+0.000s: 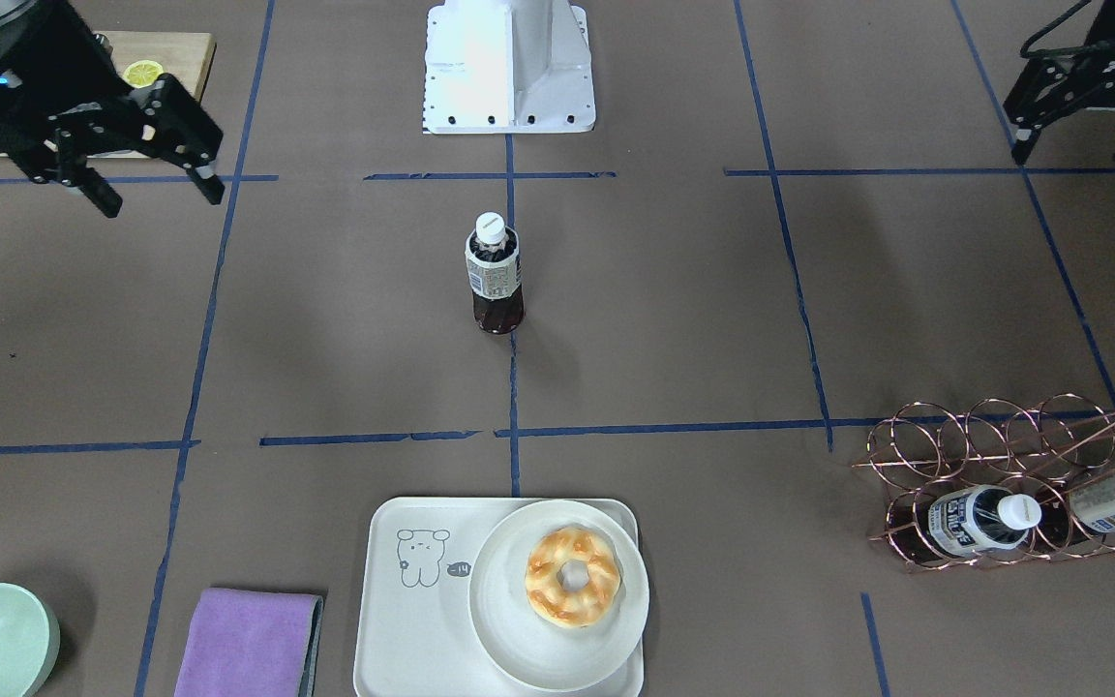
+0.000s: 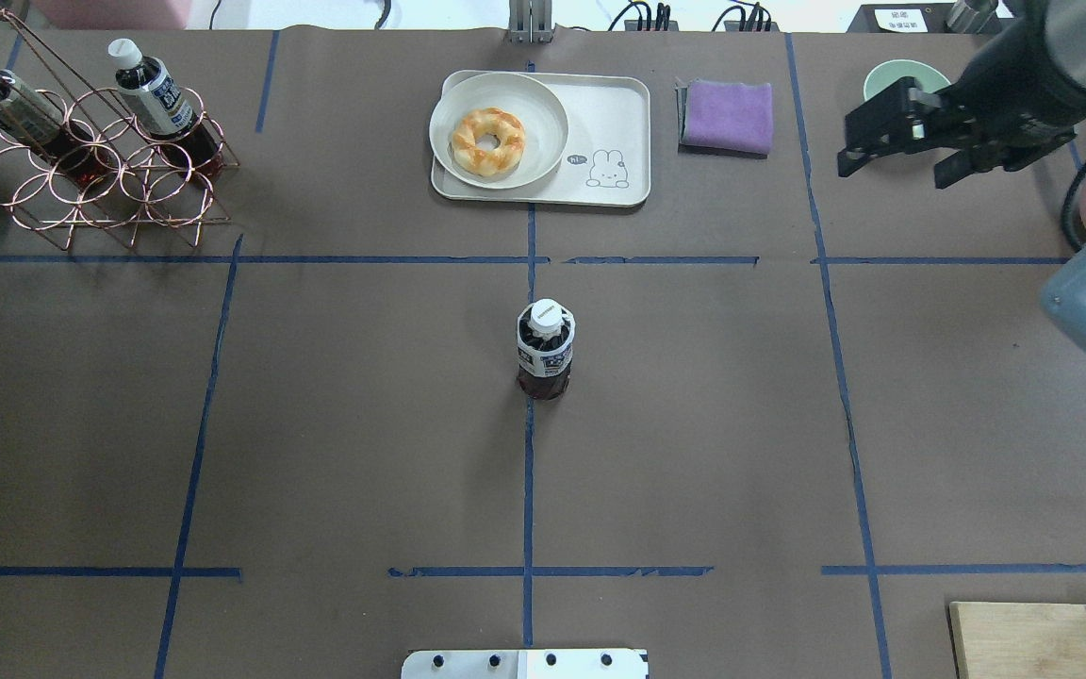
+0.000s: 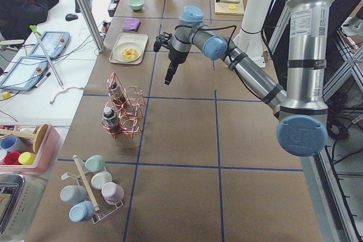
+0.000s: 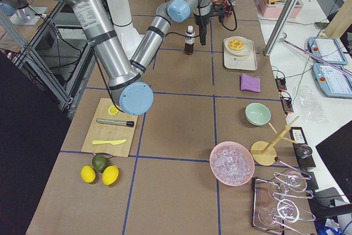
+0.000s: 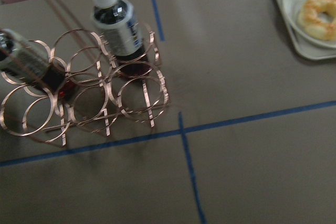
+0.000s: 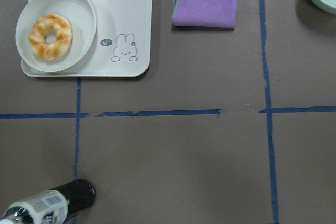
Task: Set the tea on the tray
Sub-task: 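Move the right gripper over the standing tea bottle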
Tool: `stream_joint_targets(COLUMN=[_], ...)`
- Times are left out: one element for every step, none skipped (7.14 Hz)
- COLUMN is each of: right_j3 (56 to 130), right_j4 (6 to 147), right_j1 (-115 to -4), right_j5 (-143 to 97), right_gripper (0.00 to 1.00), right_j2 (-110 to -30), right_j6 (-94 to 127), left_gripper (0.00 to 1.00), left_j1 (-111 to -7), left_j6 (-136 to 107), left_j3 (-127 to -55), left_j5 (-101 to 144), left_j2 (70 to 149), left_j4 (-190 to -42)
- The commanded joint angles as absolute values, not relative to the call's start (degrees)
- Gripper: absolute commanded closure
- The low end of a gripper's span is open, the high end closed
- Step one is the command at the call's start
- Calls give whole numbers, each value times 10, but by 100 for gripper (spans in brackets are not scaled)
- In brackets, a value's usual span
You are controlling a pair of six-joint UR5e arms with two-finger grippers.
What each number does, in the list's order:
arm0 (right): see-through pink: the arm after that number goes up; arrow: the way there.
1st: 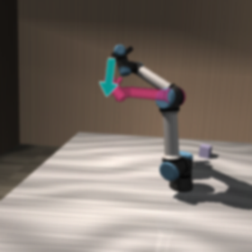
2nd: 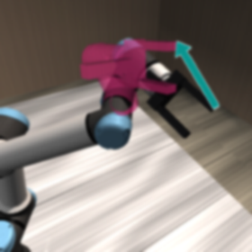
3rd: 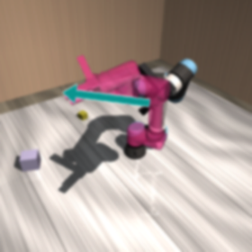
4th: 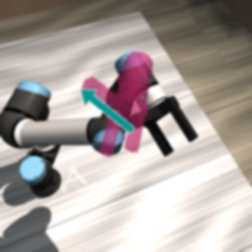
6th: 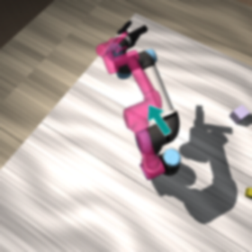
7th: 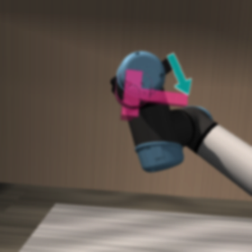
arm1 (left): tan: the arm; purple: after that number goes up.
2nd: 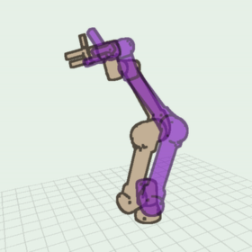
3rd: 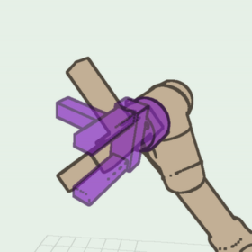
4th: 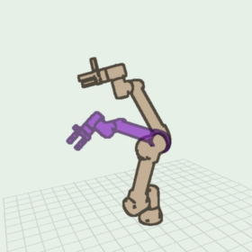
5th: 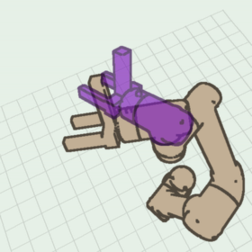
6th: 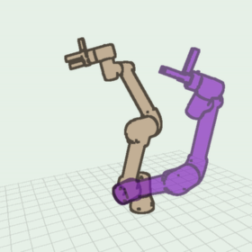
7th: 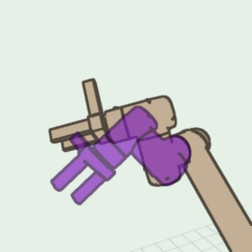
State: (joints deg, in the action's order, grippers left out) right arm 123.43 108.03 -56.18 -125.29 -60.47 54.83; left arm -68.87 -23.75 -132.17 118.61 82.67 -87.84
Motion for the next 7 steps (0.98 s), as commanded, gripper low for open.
stream_joint_targets(right_j3=[1233,1230,1216,1196,1175,1166,1141], right_j4=[1101,1101,1101,1101,1101,1100,1101], right_j1=[-524,-501,-475,-462,-450,-435,-417], right_j5=[-1238,-1224,-1196,-1188,-1184,-1162,-1138], right_gripper=[0,0,0,0,0,0,0], right_j2=[-556,-548,-525,-497,-472,-460,-439], right_j6=[591,592,617,635,652,656,657], left_gripper=[0,0,0,0,0,0,0], left_j1=[-753,-788,-809,-809,-817,-823,-825], left_j6=[-129,-81,-39,5,4,3,4], left_j3=[-1272,-1232,-1187,-1173,-1170,-1170,-1170], left_j5=[1237,1250,1279,1277,1280,1281,1282], left_j2=[793,781,783,783,785,785,785], left_j4=[-879,-886,-889,-889,-889,-888,-888])
